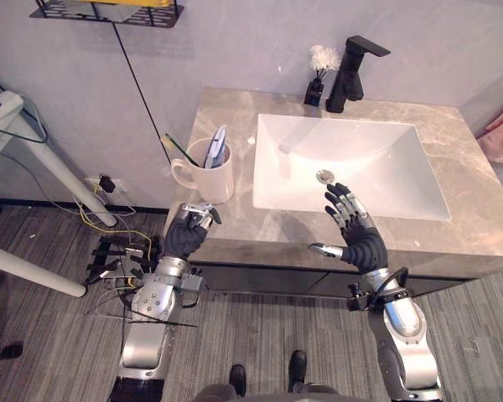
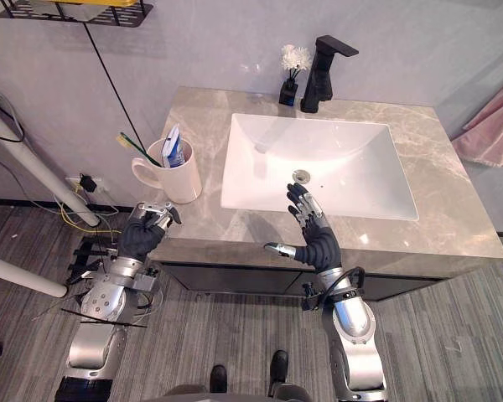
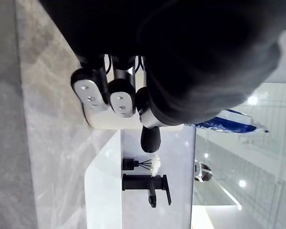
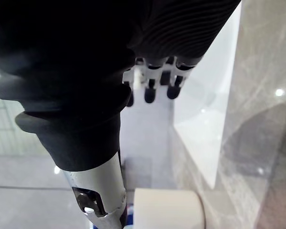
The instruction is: Organize washtable
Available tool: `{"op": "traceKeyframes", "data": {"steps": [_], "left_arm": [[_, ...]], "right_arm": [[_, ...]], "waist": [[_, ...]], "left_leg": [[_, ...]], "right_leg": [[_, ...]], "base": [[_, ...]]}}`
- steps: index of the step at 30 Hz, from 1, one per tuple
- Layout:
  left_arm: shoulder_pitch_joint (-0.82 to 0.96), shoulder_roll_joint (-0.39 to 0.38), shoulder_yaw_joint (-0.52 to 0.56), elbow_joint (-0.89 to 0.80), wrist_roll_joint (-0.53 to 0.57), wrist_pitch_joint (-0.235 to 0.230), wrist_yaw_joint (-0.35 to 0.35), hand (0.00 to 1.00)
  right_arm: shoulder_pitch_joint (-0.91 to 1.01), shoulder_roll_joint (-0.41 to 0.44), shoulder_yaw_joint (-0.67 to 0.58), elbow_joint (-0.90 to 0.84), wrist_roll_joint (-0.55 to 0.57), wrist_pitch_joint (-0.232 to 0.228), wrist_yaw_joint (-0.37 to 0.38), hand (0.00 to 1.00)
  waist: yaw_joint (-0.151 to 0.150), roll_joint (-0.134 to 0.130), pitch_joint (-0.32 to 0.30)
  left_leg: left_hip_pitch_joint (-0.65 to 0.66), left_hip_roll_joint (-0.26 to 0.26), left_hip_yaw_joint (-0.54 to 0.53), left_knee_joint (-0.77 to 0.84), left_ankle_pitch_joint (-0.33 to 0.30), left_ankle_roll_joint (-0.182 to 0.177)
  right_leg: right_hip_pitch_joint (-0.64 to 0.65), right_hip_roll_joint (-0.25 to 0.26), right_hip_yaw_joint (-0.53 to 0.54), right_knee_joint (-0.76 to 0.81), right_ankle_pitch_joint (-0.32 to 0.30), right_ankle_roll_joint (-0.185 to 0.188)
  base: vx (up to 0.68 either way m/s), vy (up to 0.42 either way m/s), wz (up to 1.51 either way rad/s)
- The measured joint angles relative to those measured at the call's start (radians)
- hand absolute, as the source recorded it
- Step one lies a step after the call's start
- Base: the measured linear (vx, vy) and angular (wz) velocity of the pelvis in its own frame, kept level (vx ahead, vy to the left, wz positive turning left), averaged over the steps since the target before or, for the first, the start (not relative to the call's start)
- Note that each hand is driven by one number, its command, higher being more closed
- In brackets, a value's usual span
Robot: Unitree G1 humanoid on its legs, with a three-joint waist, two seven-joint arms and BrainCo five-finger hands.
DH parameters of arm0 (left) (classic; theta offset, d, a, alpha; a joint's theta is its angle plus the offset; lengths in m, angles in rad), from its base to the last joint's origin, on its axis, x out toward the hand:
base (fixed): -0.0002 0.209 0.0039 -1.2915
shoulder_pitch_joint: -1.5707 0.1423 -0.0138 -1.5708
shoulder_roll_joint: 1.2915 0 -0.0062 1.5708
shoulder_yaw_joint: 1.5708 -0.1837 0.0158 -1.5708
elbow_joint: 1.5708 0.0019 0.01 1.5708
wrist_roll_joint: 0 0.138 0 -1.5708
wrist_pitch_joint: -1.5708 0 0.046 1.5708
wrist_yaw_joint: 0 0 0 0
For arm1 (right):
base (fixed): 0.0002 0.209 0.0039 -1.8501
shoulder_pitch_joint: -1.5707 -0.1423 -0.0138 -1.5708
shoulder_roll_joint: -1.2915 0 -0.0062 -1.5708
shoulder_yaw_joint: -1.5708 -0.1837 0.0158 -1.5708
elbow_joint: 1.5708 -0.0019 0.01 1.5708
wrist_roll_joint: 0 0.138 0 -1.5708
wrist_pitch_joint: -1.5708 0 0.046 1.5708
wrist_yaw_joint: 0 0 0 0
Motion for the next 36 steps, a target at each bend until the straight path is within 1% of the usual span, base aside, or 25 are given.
{"op": "traceKeyframes", "data": {"steps": [7,11,17,21,27,31,36], "left_arm": [[-0.035,0.01,0.001,0.039,0.041,0.007,0.003,1.0],[-0.07,0.04,0.004,0.065,0.059,0.008,0.004,1.0],[-0.104,0.061,0.019,0.083,0.08,0.007,0.004,1.0],[-0.15,0.092,0.027,0.108,0.098,0.006,0.021,1.0],[-0.187,0.1,0.05,0.141,0.118,0.001,0.027,1.0],[-0.217,0.133,0.052,0.148,0.136,0.002,0.031,1.0],[-0.256,0.133,0.061,0.171,0.136,0.001,0.048,1.0]], "right_arm": [[0.0,0.003,-0.005,-0.001,0.0,0.0,0.0,0.0],[-0.002,0.004,-0.009,-0.002,0.0,0.0,0.0,0.0],[-0.003,0.002,-0.009,-0.002,0.002,0.0,0.001,0.0],[-0.005,-0.001,-0.009,-0.003,0.002,0.0,0.001,0.0],[-0.012,-0.007,-0.013,-0.003,0.003,0.001,0.001,0.0],[-0.012,-0.007,-0.024,-0.004,0.004,0.001,0.0,0.0],[-0.012,-0.008,-0.028,-0.004,0.004,0.002,0.0,0.0]], "waist": [[0.001,-0.007,0.011],[0.0,-0.008,0.032],[0.0,-0.007,0.045],[0.001,-0.008,0.053],[0.0,-0.007,0.059],[-0.001,-0.008,0.078],[0.0,-0.008,0.081]], "left_leg": [[-0.01,-0.003,0.003,0.005,-0.005,0.004],[-0.011,-0.003,0.004,0.006,-0.006,0.004],[-0.019,-0.001,0.014,0.028,-0.023,0.003],[-0.029,-0.001,0.023,0.029,-0.023,0.004],[-0.033,0.0,0.032,0.039,-0.031,0.006],[-0.034,-0.002,0.035,0.04,-0.032,0.007],[-0.05,-0.002,0.039,0.042,-0.032,0.008]], "right_leg": [[-0.008,-0.003,0.002,0.0,0.001,0.001],[-0.009,-0.003,0.003,0.0,0.001,0.001],[-0.011,-0.001,0.011,0.0,0.001,0.001],[-0.026,-0.001,0.021,0.0,0.002,0.003],[-0.029,0.001,0.03,0.0,0.004,0.003],[-0.03,0.004,0.032,0.0,0.007,0.005],[-0.047,0.005,0.035,0.0,0.01,0.003]], "base": [[0.0,0.0,0.0],[0.0,0.0,0.0],[0.02,0.007,-0.05],[0.01,0.003,-0.05],[0.02,0.002,-0.05],[0.0,0.0,0.0],[0.0,0.0,-0.01]]}}
